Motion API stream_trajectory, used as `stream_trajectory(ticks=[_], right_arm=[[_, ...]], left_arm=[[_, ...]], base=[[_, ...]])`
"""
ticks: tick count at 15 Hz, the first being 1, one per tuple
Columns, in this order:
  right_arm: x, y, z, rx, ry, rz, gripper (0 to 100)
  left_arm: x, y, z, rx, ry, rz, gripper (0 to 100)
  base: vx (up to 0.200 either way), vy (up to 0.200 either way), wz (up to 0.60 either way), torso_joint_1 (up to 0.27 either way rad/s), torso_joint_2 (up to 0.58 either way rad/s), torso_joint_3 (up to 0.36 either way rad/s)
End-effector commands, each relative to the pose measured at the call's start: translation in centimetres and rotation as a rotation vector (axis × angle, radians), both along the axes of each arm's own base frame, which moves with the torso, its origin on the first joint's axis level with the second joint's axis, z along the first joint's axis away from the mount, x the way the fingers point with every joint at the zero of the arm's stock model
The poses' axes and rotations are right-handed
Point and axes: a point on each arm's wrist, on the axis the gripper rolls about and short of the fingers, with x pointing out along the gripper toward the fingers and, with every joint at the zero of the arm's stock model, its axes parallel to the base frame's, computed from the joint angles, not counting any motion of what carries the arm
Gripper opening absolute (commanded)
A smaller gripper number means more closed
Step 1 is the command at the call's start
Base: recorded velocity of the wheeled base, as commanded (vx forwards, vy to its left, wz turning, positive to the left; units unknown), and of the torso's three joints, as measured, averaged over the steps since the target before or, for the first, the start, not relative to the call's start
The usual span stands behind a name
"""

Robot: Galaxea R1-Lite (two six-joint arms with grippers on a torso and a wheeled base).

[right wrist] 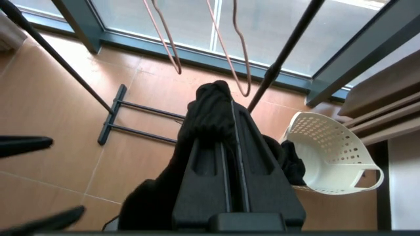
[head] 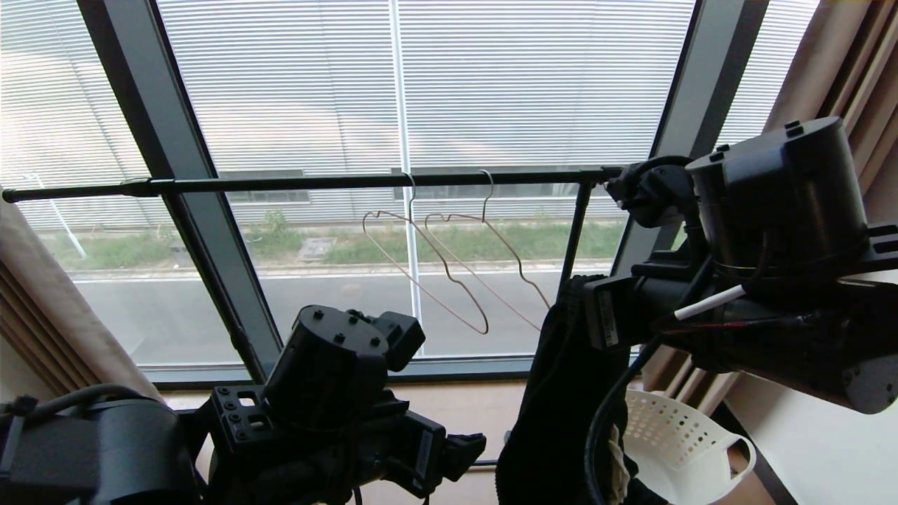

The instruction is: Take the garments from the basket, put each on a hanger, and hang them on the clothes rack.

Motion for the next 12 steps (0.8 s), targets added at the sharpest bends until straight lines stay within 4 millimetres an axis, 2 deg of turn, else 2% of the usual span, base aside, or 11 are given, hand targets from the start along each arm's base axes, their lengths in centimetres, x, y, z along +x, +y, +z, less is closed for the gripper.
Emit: stream_trajectory(ticks=[1,5,9,12], right_arm=[[0.6,0.7,-0.6,-0.013,0.014,0.001,0],[1.0,1.2,-1.5,-0.032,0.035,-0.002,0],[0.1,0.8,-0.2,0.0,0.005,0.012,0],[-0.4,0.3,0.8,0.026,-0.02,0.015,0]], left_arm=[[0.2,-0.7,-0.9,0.022,0.02,-0.011,100],[0.5,-1.5,-2.0,0.04,0.036,-0.023,100],[1.2,-2.2,-4.5,0.075,0.068,-0.011,100],[1.2,-1.3,-5.4,0.104,0.098,0.009,100]], base=[[0.0,0.0,0.0,0.0,0.0,0.0],[0.0,0.0,0.0,0.0,0.0,0.0],[0.0,0.0,0.0,0.0,0.0,0.0],[0.0,0.0,0.0,0.0,0.0,0.0]])
